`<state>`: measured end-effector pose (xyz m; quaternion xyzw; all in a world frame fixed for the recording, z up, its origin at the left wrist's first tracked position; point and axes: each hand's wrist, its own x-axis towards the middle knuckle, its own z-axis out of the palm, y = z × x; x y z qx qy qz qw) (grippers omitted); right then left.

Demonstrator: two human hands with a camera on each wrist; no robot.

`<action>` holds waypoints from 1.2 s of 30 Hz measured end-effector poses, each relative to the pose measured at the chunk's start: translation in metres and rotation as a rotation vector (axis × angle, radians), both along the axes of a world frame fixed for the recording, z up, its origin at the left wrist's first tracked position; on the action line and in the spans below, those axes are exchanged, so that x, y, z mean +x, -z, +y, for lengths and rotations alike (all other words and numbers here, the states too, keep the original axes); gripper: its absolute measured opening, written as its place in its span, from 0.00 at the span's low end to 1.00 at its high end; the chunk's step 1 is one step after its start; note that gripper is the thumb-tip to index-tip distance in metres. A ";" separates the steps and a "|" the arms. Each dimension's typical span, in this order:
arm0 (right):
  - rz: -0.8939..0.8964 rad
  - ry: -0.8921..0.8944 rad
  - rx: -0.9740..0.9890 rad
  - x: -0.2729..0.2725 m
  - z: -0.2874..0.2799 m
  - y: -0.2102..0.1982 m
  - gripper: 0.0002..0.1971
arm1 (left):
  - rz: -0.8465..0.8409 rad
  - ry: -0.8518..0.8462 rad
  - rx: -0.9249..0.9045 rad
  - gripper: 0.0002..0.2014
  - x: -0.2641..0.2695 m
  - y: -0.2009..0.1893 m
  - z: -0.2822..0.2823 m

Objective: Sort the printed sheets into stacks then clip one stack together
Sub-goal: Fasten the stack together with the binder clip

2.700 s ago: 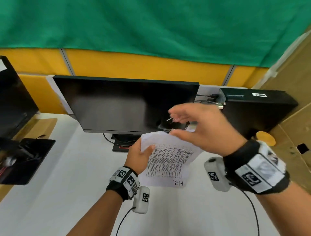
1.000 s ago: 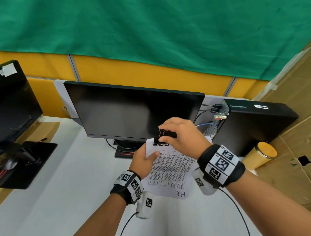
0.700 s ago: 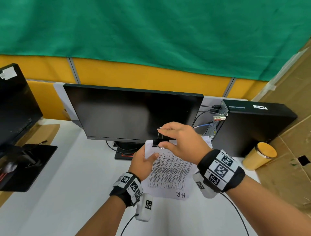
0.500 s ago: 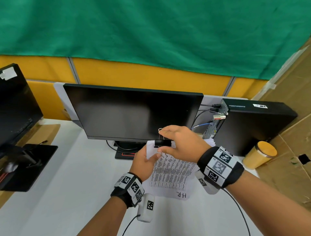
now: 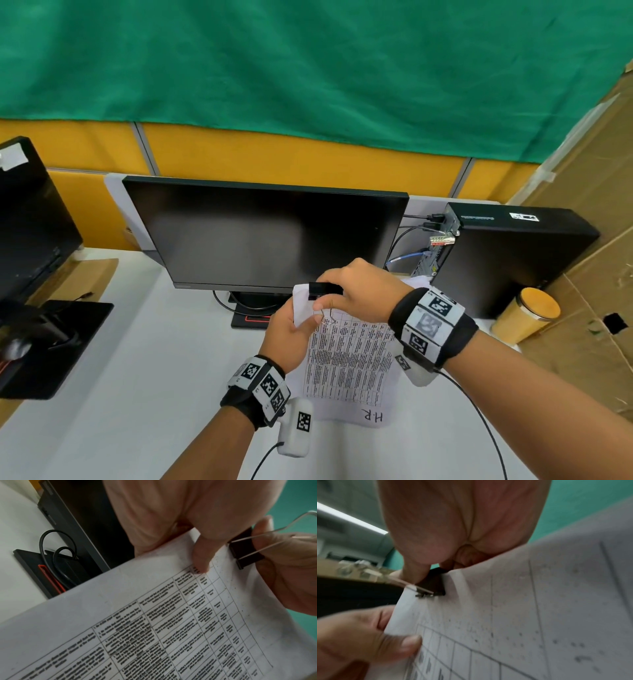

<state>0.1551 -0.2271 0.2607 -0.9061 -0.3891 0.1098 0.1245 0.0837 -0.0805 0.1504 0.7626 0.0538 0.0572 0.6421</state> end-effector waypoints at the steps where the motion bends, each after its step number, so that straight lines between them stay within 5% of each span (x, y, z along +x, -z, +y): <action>1: 0.039 0.001 0.021 0.002 -0.002 0.000 0.21 | -0.004 0.008 0.001 0.07 0.000 -0.001 0.000; 7: 0.101 -0.047 -0.058 0.009 -0.003 -0.005 0.24 | -0.036 0.022 0.053 0.08 0.003 0.002 -0.001; 15: -0.128 0.016 -0.096 0.010 0.006 0.001 0.13 | -0.032 0.085 0.034 0.17 0.001 -0.002 -0.001; 19: -0.050 0.077 -0.021 0.017 0.002 -0.002 0.16 | -0.014 0.154 0.008 0.22 -0.002 -0.002 0.003; 23: 0.038 0.097 0.062 0.018 -0.002 -0.001 0.18 | -0.008 0.072 0.014 0.15 -0.001 0.000 0.001; 29: -0.113 0.343 0.260 0.010 -0.065 0.023 0.39 | 0.003 -0.034 -0.039 0.12 -0.001 0.005 0.009; 31: 0.006 0.548 0.546 -0.002 -0.091 0.046 0.47 | -0.005 -0.019 -0.041 0.13 -0.001 0.003 0.012; 33: 0.318 0.651 0.864 -0.014 -0.105 0.076 0.51 | -0.006 0.008 -0.050 0.14 0.000 -0.001 0.011; 36: 0.609 0.727 1.010 -0.026 -0.117 0.120 0.50 | -0.002 0.022 -0.056 0.13 0.004 -0.006 0.003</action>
